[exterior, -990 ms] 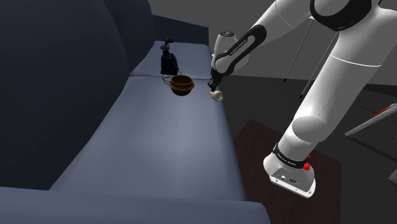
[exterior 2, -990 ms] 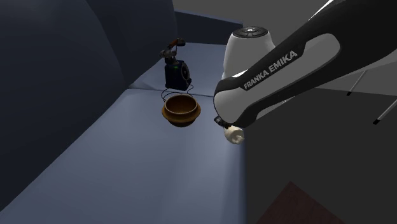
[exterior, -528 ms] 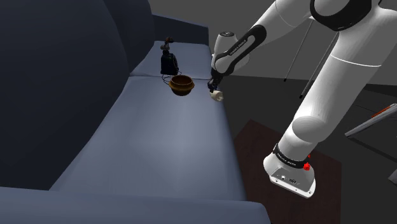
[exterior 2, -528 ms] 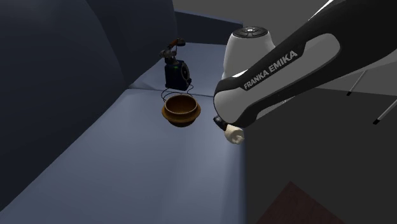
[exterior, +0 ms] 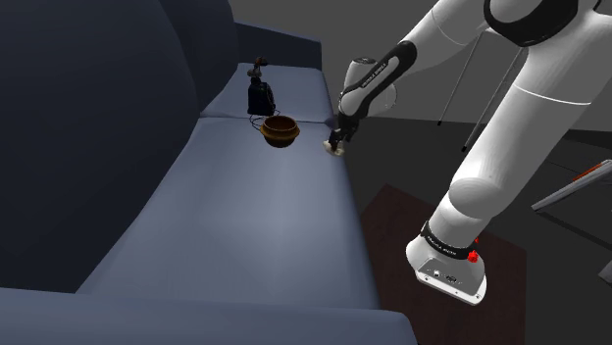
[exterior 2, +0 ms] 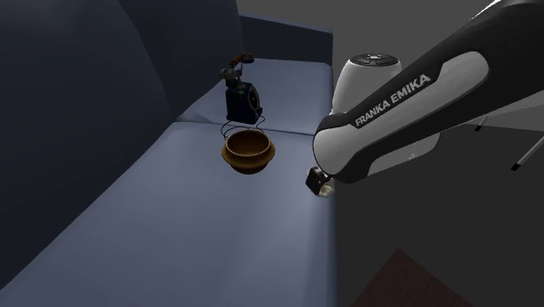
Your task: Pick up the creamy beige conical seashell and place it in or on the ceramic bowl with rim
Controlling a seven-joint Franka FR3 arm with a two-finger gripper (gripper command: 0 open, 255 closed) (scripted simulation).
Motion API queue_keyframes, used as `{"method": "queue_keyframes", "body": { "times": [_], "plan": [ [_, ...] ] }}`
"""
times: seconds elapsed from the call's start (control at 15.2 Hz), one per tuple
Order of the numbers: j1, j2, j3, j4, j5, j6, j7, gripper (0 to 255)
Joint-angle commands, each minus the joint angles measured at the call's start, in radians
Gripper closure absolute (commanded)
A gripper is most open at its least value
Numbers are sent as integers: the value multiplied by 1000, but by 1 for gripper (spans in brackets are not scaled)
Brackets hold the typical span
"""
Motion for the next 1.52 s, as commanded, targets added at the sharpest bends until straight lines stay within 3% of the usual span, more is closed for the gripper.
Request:
{"method": "queue_keyframes", "body": {
  "times": [0.0,0.2,0.73,0.79,1.45],
  "plan": [
    [-1,25,-1,-2,12,26,-8,0],
    [-2,80,2,1,35,77,-25,0],
    [-3,80,3,1,35,77,-25,0],
    [-3,80,3,1,35,77,-25,255],
    [-2,66,1,2,29,62,-21,255]
  ]
}}
